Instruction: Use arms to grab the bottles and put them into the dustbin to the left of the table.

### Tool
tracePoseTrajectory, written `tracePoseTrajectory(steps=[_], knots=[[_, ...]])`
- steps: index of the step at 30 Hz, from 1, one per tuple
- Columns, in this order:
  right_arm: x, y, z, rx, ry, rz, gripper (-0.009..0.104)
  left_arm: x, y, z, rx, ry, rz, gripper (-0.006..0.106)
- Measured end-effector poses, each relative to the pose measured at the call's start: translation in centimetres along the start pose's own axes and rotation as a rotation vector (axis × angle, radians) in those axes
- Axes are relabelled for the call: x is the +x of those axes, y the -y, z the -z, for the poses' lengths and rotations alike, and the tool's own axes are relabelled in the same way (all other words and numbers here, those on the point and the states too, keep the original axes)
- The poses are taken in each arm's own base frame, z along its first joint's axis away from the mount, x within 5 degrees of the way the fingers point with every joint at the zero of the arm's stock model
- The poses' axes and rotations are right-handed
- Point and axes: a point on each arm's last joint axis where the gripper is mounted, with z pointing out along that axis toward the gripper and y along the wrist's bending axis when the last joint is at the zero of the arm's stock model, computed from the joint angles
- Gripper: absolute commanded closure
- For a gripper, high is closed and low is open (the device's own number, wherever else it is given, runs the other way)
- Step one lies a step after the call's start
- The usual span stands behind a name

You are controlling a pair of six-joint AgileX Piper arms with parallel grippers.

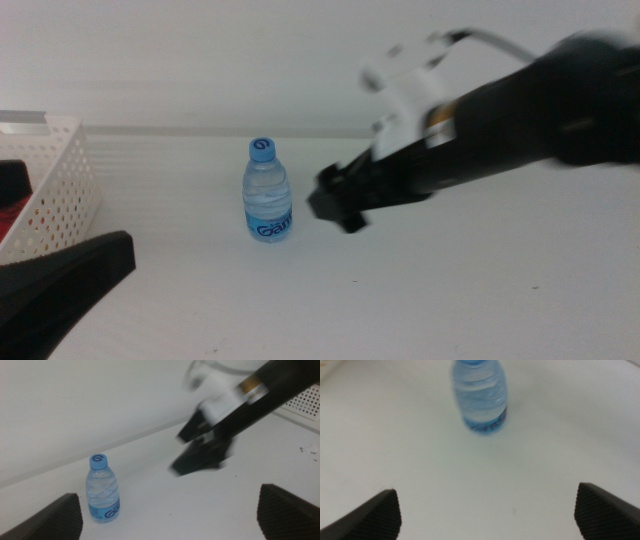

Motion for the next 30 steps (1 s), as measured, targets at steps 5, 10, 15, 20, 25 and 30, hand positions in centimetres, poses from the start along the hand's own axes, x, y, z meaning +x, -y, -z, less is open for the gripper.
tracePoseTrajectory(steps=[5,10,15,20,25,30], knots=[[0.8,-0.3,8.5,-0.026,0.043,0.029,0.002,0.0,0.0,0.0,-0.001,0.0,-0.002,0.007],[3.4,-0.3,13.9,-0.031,0.09,0.059,0.002,0.0,0.0,0.0,-0.001,0.0,-0.002,0.007],[8.0,-0.1,16.9,-0.032,0.144,0.072,0.002,0.0,0.0,0.0,-0.001,0.0,-0.002,0.007],[10.9,-0.1,20.6,-0.047,0.266,0.095,0.002,0.0,0.0,0.0,-0.001,0.0,-0.002,0.007],[13.7,0.0,23.1,-0.053,0.364,0.108,0.002,0.0,0.0,0.0,-0.001,0.0,-0.002,0.007],[17.0,0.4,22.9,-0.034,0.42,0.147,0.002,0.0,0.0,0.0,-0.001,0.0,-0.002,0.007]])
